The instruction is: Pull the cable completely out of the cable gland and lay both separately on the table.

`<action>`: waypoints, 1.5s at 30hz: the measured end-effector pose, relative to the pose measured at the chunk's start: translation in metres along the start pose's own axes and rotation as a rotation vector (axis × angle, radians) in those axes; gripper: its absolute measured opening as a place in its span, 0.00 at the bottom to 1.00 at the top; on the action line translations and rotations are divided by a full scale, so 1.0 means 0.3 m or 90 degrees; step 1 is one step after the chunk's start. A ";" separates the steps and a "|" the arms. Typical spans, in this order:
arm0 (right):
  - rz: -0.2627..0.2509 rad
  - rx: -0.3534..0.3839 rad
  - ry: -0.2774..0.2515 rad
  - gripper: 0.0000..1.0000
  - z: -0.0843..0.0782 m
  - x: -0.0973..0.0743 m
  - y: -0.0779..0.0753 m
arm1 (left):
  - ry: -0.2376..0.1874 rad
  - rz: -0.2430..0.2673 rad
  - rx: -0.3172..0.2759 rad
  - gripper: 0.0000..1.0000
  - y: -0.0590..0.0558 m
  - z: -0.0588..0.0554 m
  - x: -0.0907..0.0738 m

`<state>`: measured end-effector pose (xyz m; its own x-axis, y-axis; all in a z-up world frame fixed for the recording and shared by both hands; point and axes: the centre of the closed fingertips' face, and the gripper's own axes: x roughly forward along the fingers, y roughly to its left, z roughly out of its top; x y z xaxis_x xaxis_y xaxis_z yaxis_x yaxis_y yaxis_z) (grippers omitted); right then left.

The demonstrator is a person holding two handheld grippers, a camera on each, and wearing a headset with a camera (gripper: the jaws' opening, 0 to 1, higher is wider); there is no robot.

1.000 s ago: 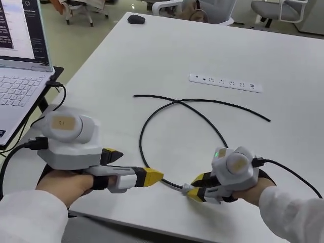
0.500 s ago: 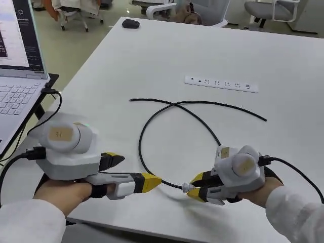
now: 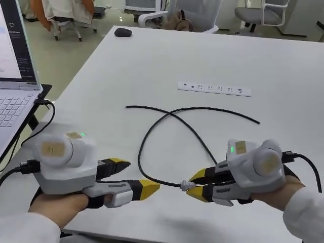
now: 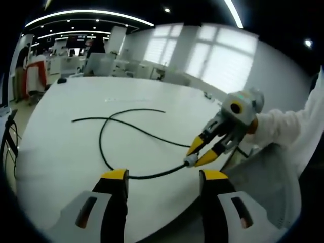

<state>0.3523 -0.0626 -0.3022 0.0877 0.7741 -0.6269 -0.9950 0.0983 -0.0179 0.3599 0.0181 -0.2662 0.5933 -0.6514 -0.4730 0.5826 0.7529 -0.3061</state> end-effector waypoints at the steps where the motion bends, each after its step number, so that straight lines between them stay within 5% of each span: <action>1: -0.001 -0.005 -0.005 0.11 0.012 -0.006 0.004 | -0.001 -0.004 0.004 0.57 -0.006 0.002 0.002; 6: -0.006 -0.023 -0.034 0.11 0.077 -0.045 0.024 | -0.004 -0.045 0.025 0.55 -0.050 0.008 0.011; 15: -0.009 -0.072 -0.086 0.10 0.163 -0.119 0.047 | -0.062 -0.146 0.038 0.44 -0.154 0.078 -0.003; 21: -0.017 -0.116 -0.113 0.10 0.230 -0.165 0.074 | -0.087 -0.248 0.063 0.36 -0.244 0.130 -0.005; 23: -0.021 -0.118 -0.125 0.10 0.250 -0.177 0.076 | -0.083 -0.274 0.062 0.33 -0.262 0.138 -0.002; 29: -0.019 -0.146 -0.159 0.10 0.292 -0.211 0.087 | -0.132 -0.333 0.046 0.29 -0.305 0.209 -0.021; 34: -0.005 -0.171 -0.189 0.10 0.328 -0.239 0.103 | -0.155 -0.371 0.045 0.20 -0.336 0.237 -0.039; 45: 0.004 -0.203 -0.214 0.10 0.361 -0.269 0.128 | -0.150 -0.405 0.080 0.17 -0.386 0.237 -0.058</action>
<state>0.3121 -0.0536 -0.1677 0.0392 0.9390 -0.3418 -0.9558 -0.0646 -0.2868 0.3217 -0.0644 -0.1637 0.2120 -0.9766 -0.0360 0.9088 0.2106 -0.3602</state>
